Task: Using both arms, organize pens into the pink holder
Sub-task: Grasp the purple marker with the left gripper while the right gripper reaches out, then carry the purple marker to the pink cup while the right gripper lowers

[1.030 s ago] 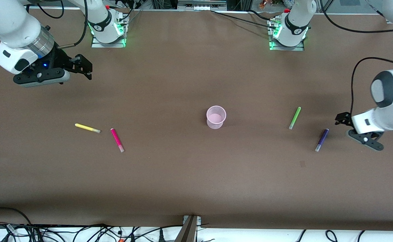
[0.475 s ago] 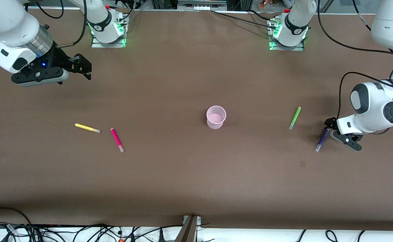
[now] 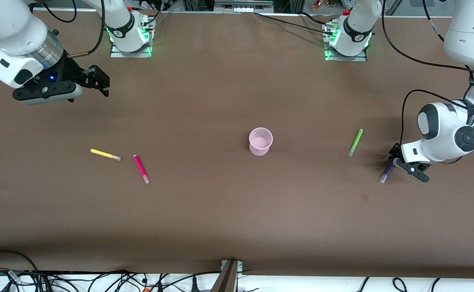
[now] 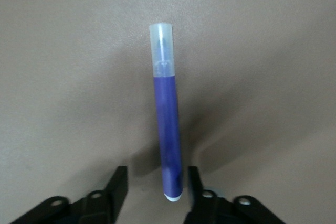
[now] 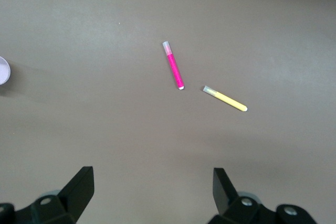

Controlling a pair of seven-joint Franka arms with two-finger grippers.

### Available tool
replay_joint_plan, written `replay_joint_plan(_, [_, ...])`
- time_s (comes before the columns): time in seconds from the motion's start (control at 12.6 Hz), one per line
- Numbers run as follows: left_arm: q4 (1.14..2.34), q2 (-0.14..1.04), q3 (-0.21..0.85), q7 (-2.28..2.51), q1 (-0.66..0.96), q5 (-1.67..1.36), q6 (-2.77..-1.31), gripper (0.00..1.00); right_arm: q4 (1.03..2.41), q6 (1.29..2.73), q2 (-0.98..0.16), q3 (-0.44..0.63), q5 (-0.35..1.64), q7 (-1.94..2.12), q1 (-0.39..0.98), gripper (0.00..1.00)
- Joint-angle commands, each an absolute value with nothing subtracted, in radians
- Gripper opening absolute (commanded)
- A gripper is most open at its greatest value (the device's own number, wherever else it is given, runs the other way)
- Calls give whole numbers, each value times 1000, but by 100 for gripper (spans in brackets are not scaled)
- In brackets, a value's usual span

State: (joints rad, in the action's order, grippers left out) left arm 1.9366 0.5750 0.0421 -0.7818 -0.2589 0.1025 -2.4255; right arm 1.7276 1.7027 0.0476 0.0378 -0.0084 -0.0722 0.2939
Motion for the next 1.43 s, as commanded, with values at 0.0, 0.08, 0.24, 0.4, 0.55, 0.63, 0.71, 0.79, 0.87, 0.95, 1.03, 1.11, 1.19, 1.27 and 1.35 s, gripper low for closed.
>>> replay_joint_plan(0.0, [1939,577,46,-798,-259,117,-2431,29,1704,1700,40,40,-23,-63,304,100])
replay_joint_plan(0.08, [1939,581,46,-798,-261,115,-2431,18,1700,1700,32,40,-23,-63,304,100])
replay_joint_plan(0.24, [1939,583,49,-798,-259,115,-2428,7,1697,1700,23,38,-21,-61,308,100])
replay_joint_plan(0.4, [1939,581,52,-801,-255,117,-2416,0,1697,1698,23,38,-28,-66,322,100])
replay_joint_plan(0.55, [1916,566,57,-796,-242,115,-2352,0,1697,1700,12,38,-38,-80,328,100])
replay_joint_plan(0.63, [1883,552,58,-793,-229,115,-2311,0,1697,1701,9,40,-37,-81,328,100])
replay_joint_plan(0.71, [1846,545,58,-792,-215,115,-2246,0,1697,1704,6,40,-31,-81,327,100])
replay_joint_plan(0.79, [1791,542,58,-792,-190,115,-2159,0,1697,1718,-14,43,-28,-78,325,100])
replay_joint_plan(0.87, [1731,541,57,-790,-170,117,-2082,0,1697,1736,-21,43,-26,-75,324,100])
replay_joint_plan(0.95, [1677,543,58,-790,-158,130,-2015,0,1697,1747,-37,43,-26,-72,322,100])
replay_joint_plan(1.03, [1628,543,60,-790,-146,146,-1959,0,1697,1761,-55,44,-20,-69,318,100])
replay_joint_plan(1.11, [1574,543,58,-790,-112,147,-1894,0,1697,1773,-83,44,-24,-69,319,100])
replay_joint_plan(1.19, [1516,543,57,-790,-72,158,-1825,0,1697,1776,-109,44,-38,-68,325,100])
replay_joint_plan(1.27, [1443,543,57,-790,-22,204,-1745,0,1697,1776,-133,44,-37,-63,322,100])
replay_joint_plan(1.35, [1381,546,58,-787,29,254,-1673,0,1697,1779,-164,44,-28,-52,316,100])
